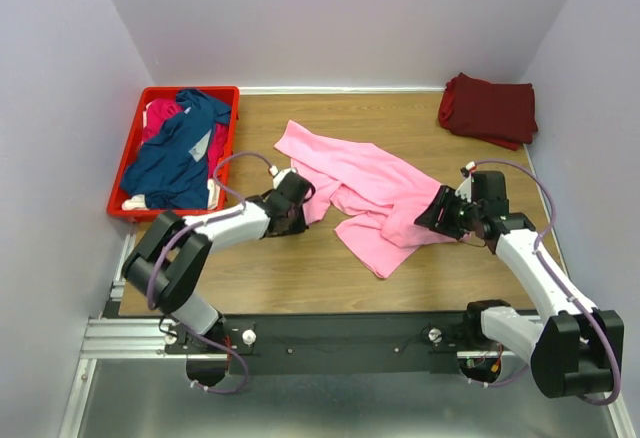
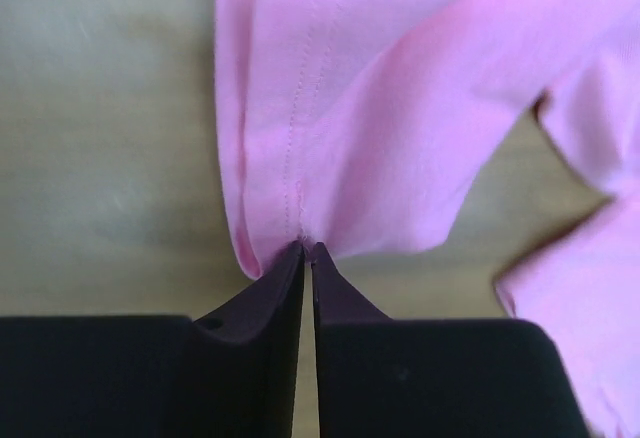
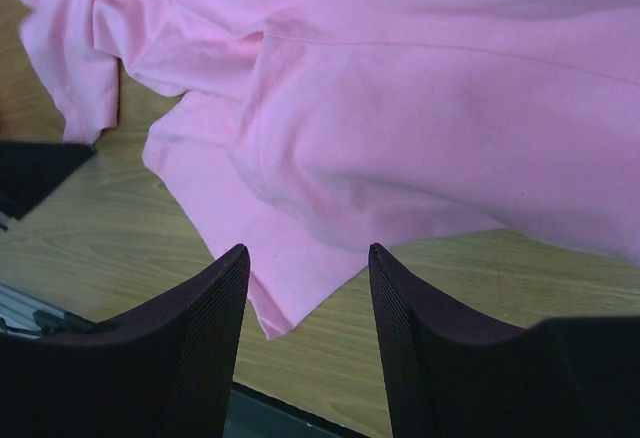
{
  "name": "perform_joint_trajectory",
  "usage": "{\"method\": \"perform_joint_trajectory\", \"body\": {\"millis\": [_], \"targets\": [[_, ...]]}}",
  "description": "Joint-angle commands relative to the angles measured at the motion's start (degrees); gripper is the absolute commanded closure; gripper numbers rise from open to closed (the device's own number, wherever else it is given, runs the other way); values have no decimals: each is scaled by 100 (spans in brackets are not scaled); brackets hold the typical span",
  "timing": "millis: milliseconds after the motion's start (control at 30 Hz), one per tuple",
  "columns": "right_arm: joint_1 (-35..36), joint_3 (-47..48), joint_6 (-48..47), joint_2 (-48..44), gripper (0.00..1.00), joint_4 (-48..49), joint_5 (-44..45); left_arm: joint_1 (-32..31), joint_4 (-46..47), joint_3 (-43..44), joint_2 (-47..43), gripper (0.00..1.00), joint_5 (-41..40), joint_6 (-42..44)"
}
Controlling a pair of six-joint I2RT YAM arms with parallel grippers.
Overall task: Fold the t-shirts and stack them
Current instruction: Flatten the tshirt out
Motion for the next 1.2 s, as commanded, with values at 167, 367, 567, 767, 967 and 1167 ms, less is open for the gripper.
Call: {"method": "perform_joint_trajectory", "body": {"millis": [167,367,567,767,967,1167], "targets": [[162,-178,2,-397,41,132,-324,82,-946,-297,-2005,60,-519,-1347],[162,-99,-156,-459,41,132,-289,1208,-733,1212,-773,24,-836,208],[162,-81,-104,-643,41,97,-271,1621,-858,3347,1224,32,-1292,1350],[171,-142,204,-714,41,79,-8,1894,-1314,4669,2509,43,-1592,1905],[162,-169,433,-916,41,36,291,1895,-1376,5100,3029,46,-1330,2249],[162,-151,538,-907,41,0,405,1895,-1262,5100,3117,43,-661,2310]]}}
